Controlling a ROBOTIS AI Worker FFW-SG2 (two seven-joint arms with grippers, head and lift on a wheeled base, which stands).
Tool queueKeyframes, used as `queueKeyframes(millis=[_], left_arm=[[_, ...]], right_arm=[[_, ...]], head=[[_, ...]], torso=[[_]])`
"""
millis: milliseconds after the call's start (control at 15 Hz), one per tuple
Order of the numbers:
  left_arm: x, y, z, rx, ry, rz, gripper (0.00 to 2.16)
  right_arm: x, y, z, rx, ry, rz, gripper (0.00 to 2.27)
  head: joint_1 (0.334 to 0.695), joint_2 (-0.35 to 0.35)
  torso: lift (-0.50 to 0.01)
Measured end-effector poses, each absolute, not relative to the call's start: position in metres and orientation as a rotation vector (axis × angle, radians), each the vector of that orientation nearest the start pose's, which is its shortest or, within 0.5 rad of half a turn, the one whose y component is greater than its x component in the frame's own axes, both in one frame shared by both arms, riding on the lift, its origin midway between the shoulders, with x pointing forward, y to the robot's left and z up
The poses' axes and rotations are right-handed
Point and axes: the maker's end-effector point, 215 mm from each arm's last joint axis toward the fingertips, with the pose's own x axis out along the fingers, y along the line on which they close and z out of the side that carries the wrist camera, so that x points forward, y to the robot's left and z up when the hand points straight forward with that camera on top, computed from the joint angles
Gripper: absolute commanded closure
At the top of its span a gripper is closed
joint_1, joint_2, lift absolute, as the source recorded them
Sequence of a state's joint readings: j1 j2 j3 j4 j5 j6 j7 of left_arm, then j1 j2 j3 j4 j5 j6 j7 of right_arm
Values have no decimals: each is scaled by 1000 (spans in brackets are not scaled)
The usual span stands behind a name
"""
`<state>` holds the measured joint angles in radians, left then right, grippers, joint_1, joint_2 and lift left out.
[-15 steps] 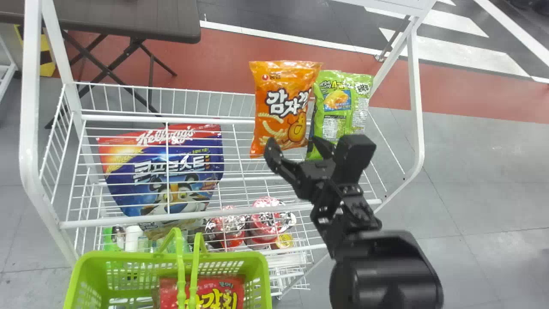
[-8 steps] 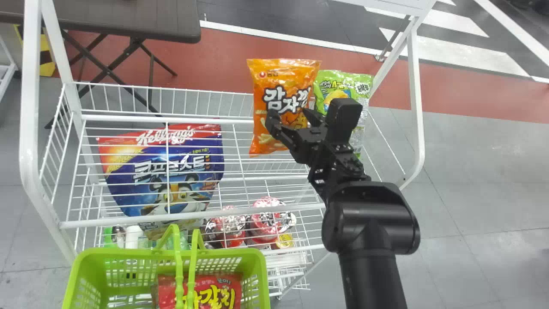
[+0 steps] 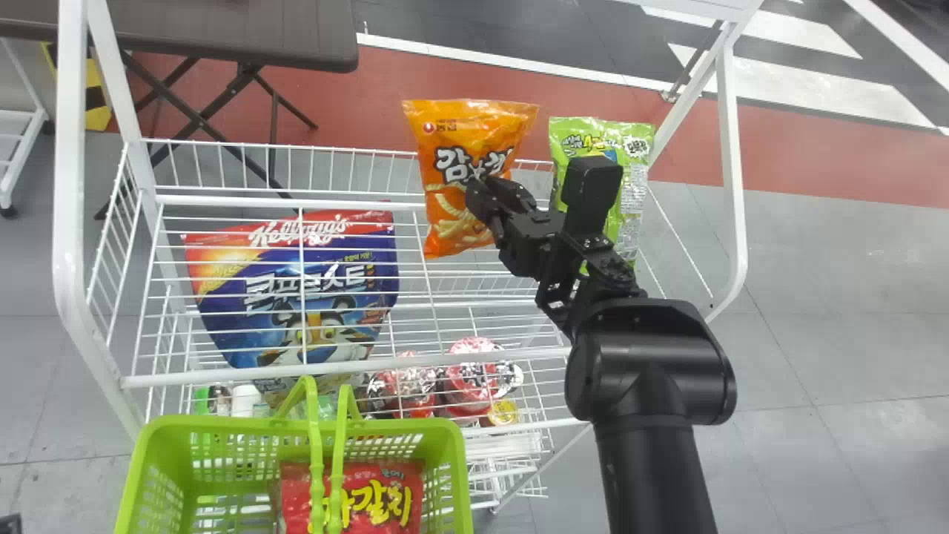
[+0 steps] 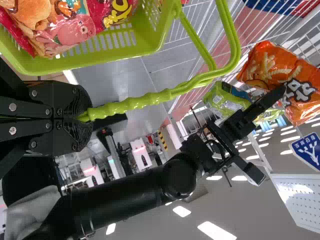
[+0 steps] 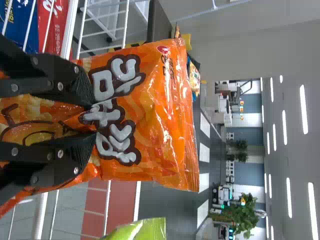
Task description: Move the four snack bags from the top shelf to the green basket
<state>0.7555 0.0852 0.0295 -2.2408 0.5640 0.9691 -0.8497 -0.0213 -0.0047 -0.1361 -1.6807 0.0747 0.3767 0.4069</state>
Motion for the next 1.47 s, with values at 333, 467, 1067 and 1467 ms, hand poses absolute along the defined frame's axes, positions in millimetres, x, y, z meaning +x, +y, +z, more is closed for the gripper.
queueKeyframes(millis=[333, 467, 1067, 1467], left_arm=[[188, 16, -412, -869, 802, -996, 1160], [187, 17, -411, -868, 802, -994, 1156], [188, 13, -410, -872, 797, -991, 1160], [189, 9, -409, -876, 793, -989, 1160]], right_arm=[[546, -216, -367, 37, 255, 280, 2132], [515, -217, -359, 99, 301, 283, 2132], [338, -244, -348, 348, 589, 354, 2132], [227, -214, -406, 638, 945, 435, 2132]], head=[[695, -303], [695, -314], [695, -350], [695, -350]], torso=[[0], [0], [0], [0]])
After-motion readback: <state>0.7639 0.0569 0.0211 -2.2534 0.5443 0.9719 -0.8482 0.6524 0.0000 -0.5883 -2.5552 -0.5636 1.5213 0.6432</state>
